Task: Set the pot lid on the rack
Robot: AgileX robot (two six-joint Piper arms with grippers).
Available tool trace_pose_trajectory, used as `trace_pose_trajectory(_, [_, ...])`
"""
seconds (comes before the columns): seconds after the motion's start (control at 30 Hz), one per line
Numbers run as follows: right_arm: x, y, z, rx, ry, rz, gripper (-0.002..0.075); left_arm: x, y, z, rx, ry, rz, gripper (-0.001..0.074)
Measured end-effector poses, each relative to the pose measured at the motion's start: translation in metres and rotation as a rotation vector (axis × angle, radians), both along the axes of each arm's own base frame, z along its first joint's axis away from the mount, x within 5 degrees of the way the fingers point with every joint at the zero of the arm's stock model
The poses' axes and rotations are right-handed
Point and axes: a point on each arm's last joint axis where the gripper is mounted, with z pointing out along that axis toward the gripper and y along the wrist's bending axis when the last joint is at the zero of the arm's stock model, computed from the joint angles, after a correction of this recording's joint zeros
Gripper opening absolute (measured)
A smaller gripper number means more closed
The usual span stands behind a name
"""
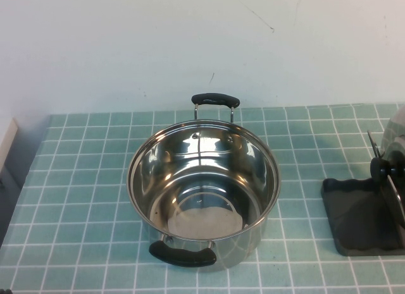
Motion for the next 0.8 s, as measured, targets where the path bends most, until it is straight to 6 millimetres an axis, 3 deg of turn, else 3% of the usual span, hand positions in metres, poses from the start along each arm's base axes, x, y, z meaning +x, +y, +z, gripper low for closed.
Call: trace_pose_trajectory(0.8, [-0.0001,-0.0001,-0.0001,-0.001,0.002,0.000,-0.0003,0.0004,0.0030,0.0000,0.005,0.000,0.054,-0.0002])
